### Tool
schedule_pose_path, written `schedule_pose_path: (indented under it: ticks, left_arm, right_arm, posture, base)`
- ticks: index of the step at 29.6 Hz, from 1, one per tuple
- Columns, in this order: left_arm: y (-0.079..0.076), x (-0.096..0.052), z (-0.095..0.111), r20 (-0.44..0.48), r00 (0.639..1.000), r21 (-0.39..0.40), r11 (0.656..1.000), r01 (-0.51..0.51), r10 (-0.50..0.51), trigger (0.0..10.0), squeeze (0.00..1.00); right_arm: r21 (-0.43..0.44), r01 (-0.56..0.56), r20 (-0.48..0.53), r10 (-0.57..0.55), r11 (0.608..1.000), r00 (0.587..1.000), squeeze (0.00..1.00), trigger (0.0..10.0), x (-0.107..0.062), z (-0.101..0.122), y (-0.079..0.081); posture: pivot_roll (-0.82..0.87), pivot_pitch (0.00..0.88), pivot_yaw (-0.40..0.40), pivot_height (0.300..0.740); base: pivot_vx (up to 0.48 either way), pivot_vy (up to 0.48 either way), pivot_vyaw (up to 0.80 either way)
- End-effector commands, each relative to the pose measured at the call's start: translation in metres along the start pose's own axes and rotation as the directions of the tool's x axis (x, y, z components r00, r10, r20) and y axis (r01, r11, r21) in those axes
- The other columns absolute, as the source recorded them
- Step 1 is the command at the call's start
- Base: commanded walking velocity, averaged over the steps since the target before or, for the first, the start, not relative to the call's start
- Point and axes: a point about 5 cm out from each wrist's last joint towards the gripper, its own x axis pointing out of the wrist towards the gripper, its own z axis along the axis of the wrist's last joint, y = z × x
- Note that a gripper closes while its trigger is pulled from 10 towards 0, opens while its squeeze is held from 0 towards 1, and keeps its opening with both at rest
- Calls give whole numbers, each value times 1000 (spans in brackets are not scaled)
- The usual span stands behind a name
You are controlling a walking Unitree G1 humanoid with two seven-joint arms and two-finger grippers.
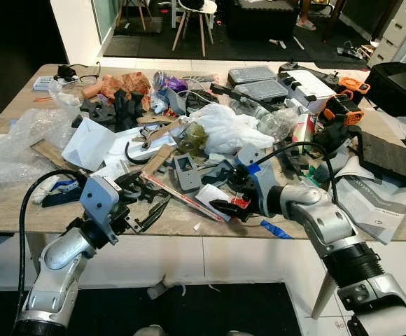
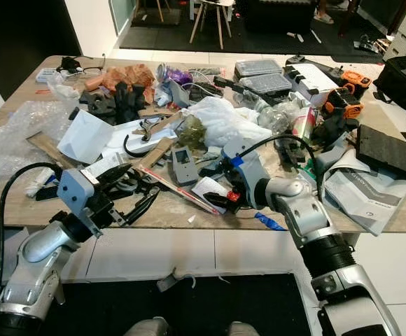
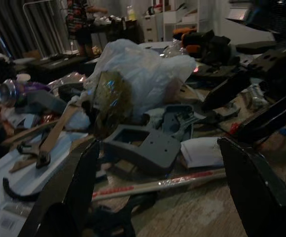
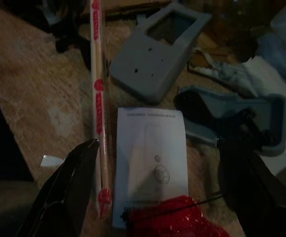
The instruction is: Picking trash to rubbish bin
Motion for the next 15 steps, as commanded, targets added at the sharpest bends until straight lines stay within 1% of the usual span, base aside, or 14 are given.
schedule_pose_path:
  ticks: [1,3,7,9,10,12,14,15]
  left_arm:
    - [-1,0,2,-4,1000,8,1000,26,-26,10000,0]
    - [-1,1,6,11,999,14,999,33,-34,10000,0]
    - [-2,4,12,32,998,25,999,44,-45,10000,0]
    - [-2,4,17,42,998,32,998,46,-48,10000,0]
    - [-2,4,17,42,998,32,998,46,-48,10000,0]
    - [-2,3,21,48,997,37,998,50,-52,10000,0]
    - [-3,3,24,52,997,43,998,53,-56,10000,0]
    - [-3,3,26,56,997,47,997,56,-58,10000,0]
  right_arm:
    - [10,-13,3,13,1000,1000,0,10000,2,2,0]
    - [32,-36,-2,36,999,999,0,10000,8,1,3]
    - [24,-43,-25,43,999,999,0,10000,15,0,1]
    - [42,-68,-30,69,997,997,0,10000,23,4,1]
    - [42,-68,-30,69,997,997,0,10000,23,4,1]
    - [45,-84,-45,86,995,995,0,10000,31,6,2]
    - [38,-81,-75,84,996,994,0,10000,38,6,1]
    - [13,-81,-96,82,997,992,0,10000,41,7,1]
  posture:
    - [22,0,-29,740]
    - [18,0,-38,740]
    - [40,0,-43,740]
    - [47,0,-40,740]
    - [47,0,-40,740]
    - [59,0,-43,740]
    - [66,0,-44,740]
    - [74,0,-41,740]
  base:
    - [0,0,0]
    - [0,0,0]
    - [0,0,0]
    - [0,0,0]
    - [0,0,0]
    - [0,0,0]
    - [0,0,0]
    - [0,0,0]
